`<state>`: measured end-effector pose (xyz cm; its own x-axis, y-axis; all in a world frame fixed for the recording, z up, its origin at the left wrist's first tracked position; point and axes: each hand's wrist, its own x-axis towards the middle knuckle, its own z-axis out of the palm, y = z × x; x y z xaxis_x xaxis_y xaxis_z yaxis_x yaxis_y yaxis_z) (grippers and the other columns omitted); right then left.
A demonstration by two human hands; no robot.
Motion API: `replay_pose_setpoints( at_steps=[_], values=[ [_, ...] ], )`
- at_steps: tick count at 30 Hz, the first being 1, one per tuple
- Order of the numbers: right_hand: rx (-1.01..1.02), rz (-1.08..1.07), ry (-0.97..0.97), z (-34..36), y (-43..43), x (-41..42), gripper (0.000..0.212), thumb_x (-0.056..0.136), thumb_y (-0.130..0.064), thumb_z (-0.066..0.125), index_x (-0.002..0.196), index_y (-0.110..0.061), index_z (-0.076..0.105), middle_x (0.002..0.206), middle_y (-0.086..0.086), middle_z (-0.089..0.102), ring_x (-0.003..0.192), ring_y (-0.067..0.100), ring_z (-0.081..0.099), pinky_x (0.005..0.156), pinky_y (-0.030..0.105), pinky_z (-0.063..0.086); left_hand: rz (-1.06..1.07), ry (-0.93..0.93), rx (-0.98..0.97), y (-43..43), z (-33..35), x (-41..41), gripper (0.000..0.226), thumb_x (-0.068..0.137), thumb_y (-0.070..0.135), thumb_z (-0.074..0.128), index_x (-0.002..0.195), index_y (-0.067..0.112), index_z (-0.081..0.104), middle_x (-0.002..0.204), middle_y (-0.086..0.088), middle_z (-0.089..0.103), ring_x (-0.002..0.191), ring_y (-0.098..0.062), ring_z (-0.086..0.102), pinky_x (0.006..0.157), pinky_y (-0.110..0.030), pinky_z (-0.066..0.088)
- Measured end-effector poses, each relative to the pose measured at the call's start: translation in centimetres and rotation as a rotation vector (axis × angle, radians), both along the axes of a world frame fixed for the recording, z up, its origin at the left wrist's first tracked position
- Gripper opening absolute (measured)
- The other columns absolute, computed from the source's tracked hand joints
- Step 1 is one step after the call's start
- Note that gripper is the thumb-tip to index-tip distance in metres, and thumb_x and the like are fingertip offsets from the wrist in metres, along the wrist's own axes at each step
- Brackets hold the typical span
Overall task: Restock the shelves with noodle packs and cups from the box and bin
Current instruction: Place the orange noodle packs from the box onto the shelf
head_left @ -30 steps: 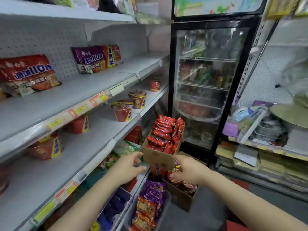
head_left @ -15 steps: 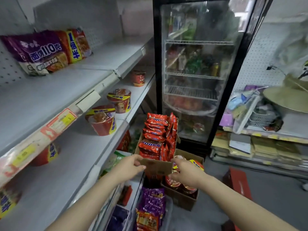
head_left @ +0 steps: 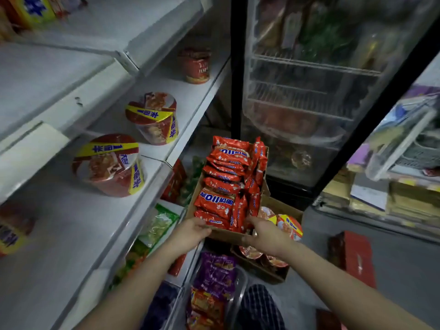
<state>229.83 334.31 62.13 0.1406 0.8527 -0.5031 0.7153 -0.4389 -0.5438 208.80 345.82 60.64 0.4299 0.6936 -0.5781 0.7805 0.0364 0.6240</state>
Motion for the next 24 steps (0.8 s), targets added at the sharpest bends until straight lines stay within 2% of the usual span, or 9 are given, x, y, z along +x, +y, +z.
replay_pose_setpoints(
  at_steps=[2,3,5,7,9,12,15,21,24],
  values=[
    [-0.049,0.039,0.015,-1.8,2.2,1.6,0.056,0.089,-0.038,0.064,0.138,-0.021,0.045,0.137,0.003,0.055,0.121,0.021,0.055,0.101,0.035,0.047,0.093,-0.006,-0.064,1.3,-1.9,1.7,0.047,0.089,0.037,0.069,0.125,0.009,0.062,0.115,-0.004,0.068,0.102,-0.017,0.063,0.09,-0.029,0.05],
    [-0.073,0.054,0.016,-2.8,3.1,2.4,0.057,0.088,-0.04,0.064,0.138,-0.021,0.044,0.137,0.004,0.055,0.12,0.022,0.056,0.1,0.036,0.048,0.16,-0.011,-0.116,1.8,-2.7,2.6,0.044,0.089,0.036,0.069,0.122,0.007,0.063,0.107,-0.003,0.068,0.094,-0.015,0.063,0.085,-0.03,0.051],
    [-0.105,0.089,0.029,-4.2,4.9,3.9,0.054,0.089,-0.042,0.063,0.136,-0.019,0.047,0.135,0.006,0.057,0.117,0.023,0.058,0.098,0.035,0.049,0.284,-0.014,-0.226,3.0,-4.4,4.4,0.017,0.094,0.023,0.066,0.105,0.01,0.065,0.083,0.002,0.063,0.072,-0.01,0.057,0.071,-0.031,0.052],
    [-0.127,0.115,0.053,-5.7,6.6,5.2,0.05,0.092,-0.038,0.061,0.135,-0.017,0.049,0.134,0.005,0.058,0.117,0.024,0.058,0.096,0.03,0.048,0.381,-0.028,-0.313,4.2,-6.0,6.3,0.005,0.096,0.019,0.063,0.1,0.015,0.061,0.081,0.0,0.063,0.07,-0.009,0.057,0.062,-0.024,0.047],
    [-0.151,0.138,0.073,-7.1,8.0,6.2,0.046,0.094,-0.034,0.059,0.135,-0.017,0.049,0.132,0.006,0.059,0.116,0.024,0.058,0.097,0.031,0.048,0.46,-0.058,-0.397,5.3,-7.5,8.0,0.015,0.097,0.022,0.062,0.11,0.016,0.058,0.093,-0.001,0.066,0.08,-0.011,0.061,0.065,-0.023,0.046],
    [-0.191,0.131,0.084,-9.0,9.7,7.0,0.042,0.093,-0.033,0.059,0.131,-0.018,0.051,0.124,0.008,0.063,0.107,0.023,0.062,0.093,0.036,0.051,0.588,-0.069,-0.513,6.6,-10.7,9.9,0.022,0.097,0.017,0.061,0.117,0.007,0.058,0.09,-0.003,0.065,0.08,-0.015,0.061,0.068,-0.025,0.05],
    [-0.199,0.126,0.098,-10.7,10.9,7.3,0.042,0.093,-0.031,0.058,0.132,-0.017,0.049,0.124,0.008,0.062,0.11,0.024,0.062,0.095,0.038,0.05,0.642,-0.033,-0.562,7.4,-13.8,11.4,0.032,0.097,0.021,0.062,0.124,0.006,0.057,0.113,-0.008,0.067,0.101,-0.022,0.063,0.092,-0.037,0.052],
    [-0.215,0.168,0.093,-14.6,12.7,7.4,0.044,0.091,-0.039,0.057,0.131,-0.025,0.048,0.124,0.003,0.061,0.112,0.023,0.061,0.095,0.041,0.052,0.844,-0.059,-0.631,8.6,-18.9,13.4,0.043,0.094,0.015,0.064,0.133,0.006,0.05,0.132,-0.013,0.059,0.119,-0.031,0.057,0.099,-0.04,0.044],
    [-0.213,0.154,0.112,-15.7,13.1,7.4,0.041,0.091,-0.037,0.058,0.13,-0.026,0.05,0.122,0.001,0.062,0.11,0.021,0.062,0.093,0.041,0.052,0.951,-0.121,-0.678,8.9,-20.5,13.9,0.045,0.09,0.016,0.069,0.131,0.006,0.052,0.13,-0.013,0.06,0.116,-0.028,0.058,0.102,-0.039,0.046]
  ],
)
